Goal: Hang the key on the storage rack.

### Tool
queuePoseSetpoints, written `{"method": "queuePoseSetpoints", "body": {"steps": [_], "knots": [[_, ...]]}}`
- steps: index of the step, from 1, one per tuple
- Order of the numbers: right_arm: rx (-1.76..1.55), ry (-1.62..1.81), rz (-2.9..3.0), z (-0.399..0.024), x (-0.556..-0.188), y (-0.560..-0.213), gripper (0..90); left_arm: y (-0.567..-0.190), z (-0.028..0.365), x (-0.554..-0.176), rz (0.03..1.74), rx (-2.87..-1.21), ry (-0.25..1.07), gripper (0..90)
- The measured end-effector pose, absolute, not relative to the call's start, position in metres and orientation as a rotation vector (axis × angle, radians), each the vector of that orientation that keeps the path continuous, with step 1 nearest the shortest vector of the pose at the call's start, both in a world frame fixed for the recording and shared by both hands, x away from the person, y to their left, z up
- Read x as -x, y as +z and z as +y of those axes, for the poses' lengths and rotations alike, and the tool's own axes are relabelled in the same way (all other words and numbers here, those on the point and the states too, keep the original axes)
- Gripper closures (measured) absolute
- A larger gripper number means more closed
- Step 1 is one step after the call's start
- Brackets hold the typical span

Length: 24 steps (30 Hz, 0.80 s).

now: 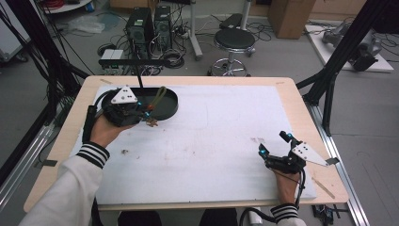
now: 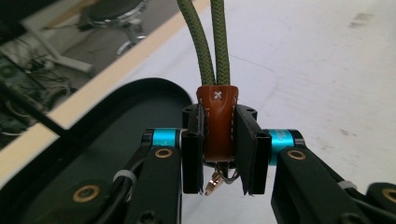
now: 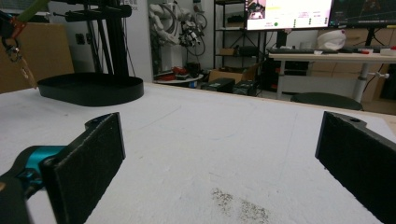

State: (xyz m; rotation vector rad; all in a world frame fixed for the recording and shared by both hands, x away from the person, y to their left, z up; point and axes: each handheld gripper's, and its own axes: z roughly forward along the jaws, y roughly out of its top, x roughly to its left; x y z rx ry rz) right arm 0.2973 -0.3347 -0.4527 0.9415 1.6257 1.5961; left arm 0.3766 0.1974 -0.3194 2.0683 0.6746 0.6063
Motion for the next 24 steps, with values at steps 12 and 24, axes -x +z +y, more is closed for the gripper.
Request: {"method": "queuePoseSetpoints", "body": {"steps": [12,24], "knots": [[-0.942,1.599,1.626,-0.335,-0.297,-0.453,0.3,-0.29,0.233,-0.387,0.774,-1.906,0.718,73.4],[-0.947,1.595,1.63,-0.335,-0.297,-0.453,0.3,-0.288,0.249,-0.401,0.891,-1.806,0.824,73.4]]}}
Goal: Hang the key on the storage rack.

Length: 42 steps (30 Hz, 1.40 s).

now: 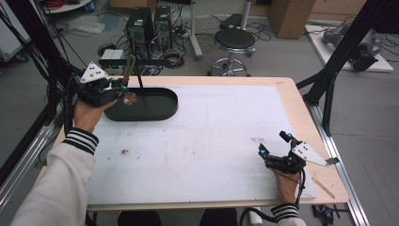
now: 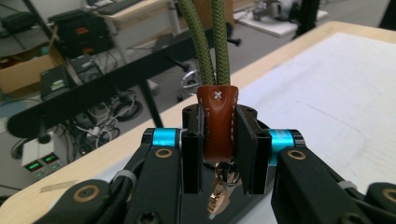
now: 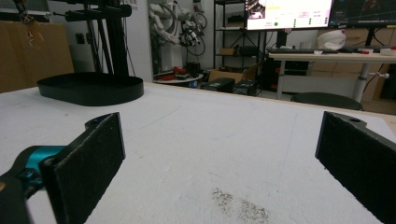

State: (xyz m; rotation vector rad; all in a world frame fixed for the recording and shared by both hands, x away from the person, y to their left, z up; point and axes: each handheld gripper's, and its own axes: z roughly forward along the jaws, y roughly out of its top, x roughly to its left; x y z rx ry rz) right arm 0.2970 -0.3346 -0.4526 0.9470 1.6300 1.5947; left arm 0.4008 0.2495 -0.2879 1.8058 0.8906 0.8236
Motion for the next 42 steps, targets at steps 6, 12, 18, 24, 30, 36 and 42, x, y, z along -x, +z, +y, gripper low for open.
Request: {"method": "queuePoseSetpoints", "body": {"steps": [6,12,18,24,30,36,42], "knots": [[-0.947,1.597,1.63,-0.335,-0.297,-0.453,0.3,-0.293,0.257,-0.41,0.954,-1.793,0.844,73.4],[-0.946,1.596,1.63,-0.335,-0.297,-0.453,0.3,-0.299,0.26,-0.419,1.008,-1.794,0.861,73.4],[-0.948,1.601,1.628,-0.335,-0.297,-0.453,0.3,-0.308,0.264,-0.429,1.061,-1.796,0.872,73.3],[-0.941,1.597,1.627,-0.335,-0.297,-0.453,0.3,-0.316,0.264,-0.439,1.101,-1.817,0.875,73.3],[-0.941,1.597,1.627,-0.335,-0.297,-0.453,0.3,-0.321,0.263,-0.444,1.121,-1.823,0.87,73.3],[-0.945,1.601,1.625,-0.335,-0.297,-0.453,0.3,-0.325,0.264,-0.447,1.14,-1.831,0.881,73.3],[-0.946,1.601,1.625,-0.335,-0.297,-0.453,0.3,-0.327,0.264,-0.45,1.157,-1.817,0.881,73.3]]}}
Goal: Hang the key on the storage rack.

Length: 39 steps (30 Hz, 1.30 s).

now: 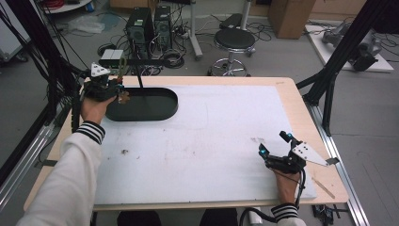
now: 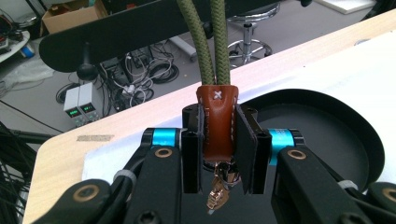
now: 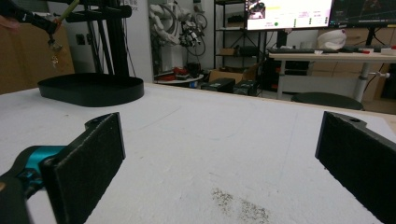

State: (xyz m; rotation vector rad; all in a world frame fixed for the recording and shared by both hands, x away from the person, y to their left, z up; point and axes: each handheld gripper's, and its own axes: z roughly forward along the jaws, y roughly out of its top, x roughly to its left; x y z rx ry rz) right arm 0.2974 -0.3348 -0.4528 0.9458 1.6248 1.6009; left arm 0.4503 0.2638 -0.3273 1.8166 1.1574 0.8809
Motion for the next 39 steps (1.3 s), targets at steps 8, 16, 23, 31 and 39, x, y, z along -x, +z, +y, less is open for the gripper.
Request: {"method": "queuePoseSetpoints", "body": {"steps": [8,16,23,31,39], "knots": [[-0.949,1.603,1.623,-0.335,-0.297,-0.453,0.3,-0.331,0.262,-0.454,1.17,-1.83,0.884,73.3],[-0.953,1.602,1.625,-0.335,-0.297,-0.453,0.3,-0.336,0.261,-0.459,1.189,-1.847,0.885,73.3],[-0.955,1.606,1.625,-0.335,-0.297,-0.453,0.3,-0.343,0.26,-0.466,1.206,-1.847,0.875,73.3],[-0.954,1.602,1.622,-0.335,-0.297,-0.453,0.3,-0.348,0.262,-0.471,1.231,-1.851,0.864,73.3],[-0.947,1.604,1.621,-0.335,-0.298,-0.453,0.3,-0.353,0.263,-0.475,1.238,-1.862,0.834,73.3]]}}
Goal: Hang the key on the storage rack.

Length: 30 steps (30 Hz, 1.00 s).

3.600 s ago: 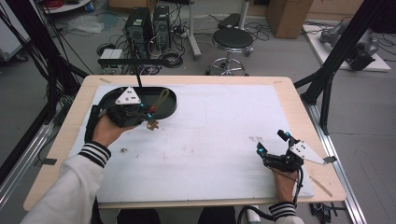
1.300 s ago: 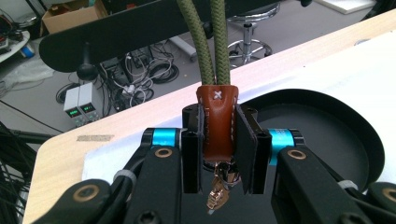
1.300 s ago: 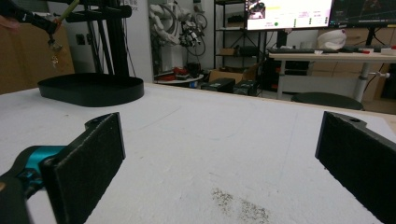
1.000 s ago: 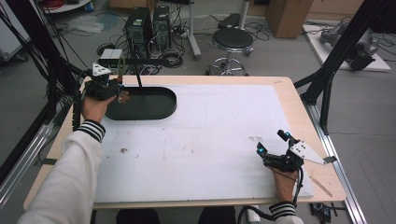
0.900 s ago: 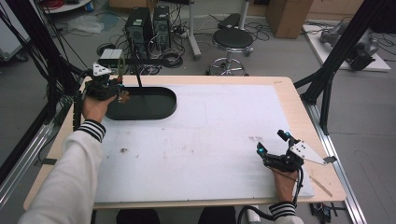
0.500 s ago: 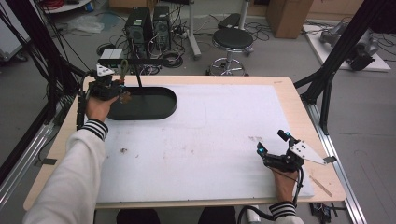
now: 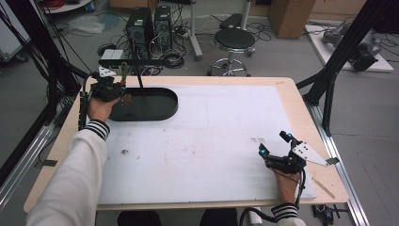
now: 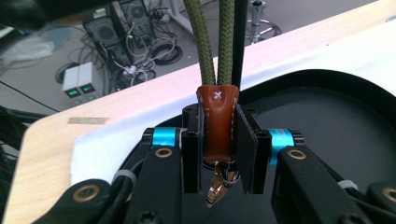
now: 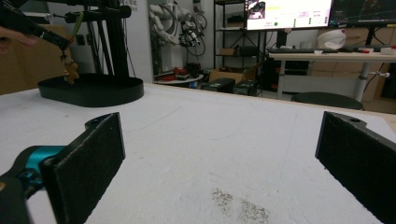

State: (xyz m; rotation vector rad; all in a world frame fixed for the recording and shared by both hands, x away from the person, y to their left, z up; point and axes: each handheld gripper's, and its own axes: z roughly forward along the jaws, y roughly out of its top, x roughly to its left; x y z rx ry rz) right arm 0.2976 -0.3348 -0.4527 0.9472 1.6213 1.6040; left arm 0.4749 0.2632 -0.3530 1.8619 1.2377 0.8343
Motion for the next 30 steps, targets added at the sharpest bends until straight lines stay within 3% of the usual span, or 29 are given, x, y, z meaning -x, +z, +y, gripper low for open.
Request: {"method": "queuePoseSetpoints", "body": {"steps": [6,9,10,11,13,19,30], "knots": [[-0.947,1.603,1.621,-0.335,-0.298,-0.453,0.3,-0.353,0.265,-0.475,1.227,-1.856,0.817,68.0],[-0.956,1.603,1.624,-0.335,-0.297,-0.453,0.3,-0.354,0.269,-0.475,1.135,-1.821,0.727,43.9],[-0.955,1.601,1.624,-0.335,-0.297,-0.453,0.3,-0.355,0.272,-0.474,1.075,-1.799,0.672,25.1],[-0.955,1.601,1.624,-0.335,-0.297,-0.453,0.3,-0.355,0.273,-0.473,1.049,-1.779,0.632,25.1],[-0.95,1.601,1.623,-0.335,-0.298,-0.453,0.3,-0.351,0.274,-0.464,1.009,-1.741,0.559,1.7],[-0.957,1.595,1.632,-0.334,-0.298,-0.453,0.3,-0.341,0.282,-0.414,0.734,-1.676,0.663,1.7],[-0.954,1.604,1.63,-0.334,-0.297,-0.453,0.3,-0.361,0.29,-0.34,0.673,-1.591,0.689,1.7]]}}
